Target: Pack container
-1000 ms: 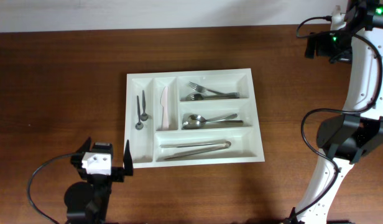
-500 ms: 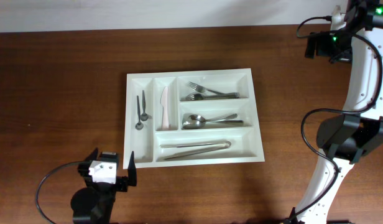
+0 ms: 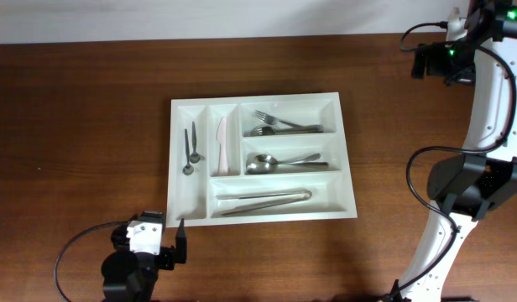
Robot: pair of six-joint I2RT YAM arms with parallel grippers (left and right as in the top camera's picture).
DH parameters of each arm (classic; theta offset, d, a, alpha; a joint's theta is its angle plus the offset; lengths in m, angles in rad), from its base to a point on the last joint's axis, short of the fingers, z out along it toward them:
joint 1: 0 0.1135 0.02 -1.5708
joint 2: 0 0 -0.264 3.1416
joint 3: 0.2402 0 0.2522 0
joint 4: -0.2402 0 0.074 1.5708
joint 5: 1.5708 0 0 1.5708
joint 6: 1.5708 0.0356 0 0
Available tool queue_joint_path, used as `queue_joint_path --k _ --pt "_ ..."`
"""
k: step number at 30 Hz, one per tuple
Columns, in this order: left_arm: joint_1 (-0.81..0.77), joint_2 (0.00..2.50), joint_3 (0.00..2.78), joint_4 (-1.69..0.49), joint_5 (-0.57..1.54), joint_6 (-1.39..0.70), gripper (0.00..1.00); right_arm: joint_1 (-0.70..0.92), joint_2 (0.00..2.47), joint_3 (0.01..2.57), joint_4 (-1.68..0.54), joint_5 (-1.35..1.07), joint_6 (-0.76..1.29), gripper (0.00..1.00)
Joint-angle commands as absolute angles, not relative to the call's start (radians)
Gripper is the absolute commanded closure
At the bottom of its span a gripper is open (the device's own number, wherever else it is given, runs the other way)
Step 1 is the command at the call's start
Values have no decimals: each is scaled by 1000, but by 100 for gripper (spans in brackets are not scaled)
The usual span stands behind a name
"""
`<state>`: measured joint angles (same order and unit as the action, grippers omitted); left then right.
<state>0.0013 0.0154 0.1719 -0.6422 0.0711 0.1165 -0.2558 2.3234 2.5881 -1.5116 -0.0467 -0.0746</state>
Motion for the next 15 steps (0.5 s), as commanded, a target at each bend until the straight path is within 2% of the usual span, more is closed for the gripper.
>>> queue_joint_path --k 1,15 --pt "4 5 164 -665 56 133 1 -257 2307 2601 -1512 -52 -62 1" --pt "4 5 164 -736 -23 133 1 -257 2307 2601 -1512 -52 -62 1"
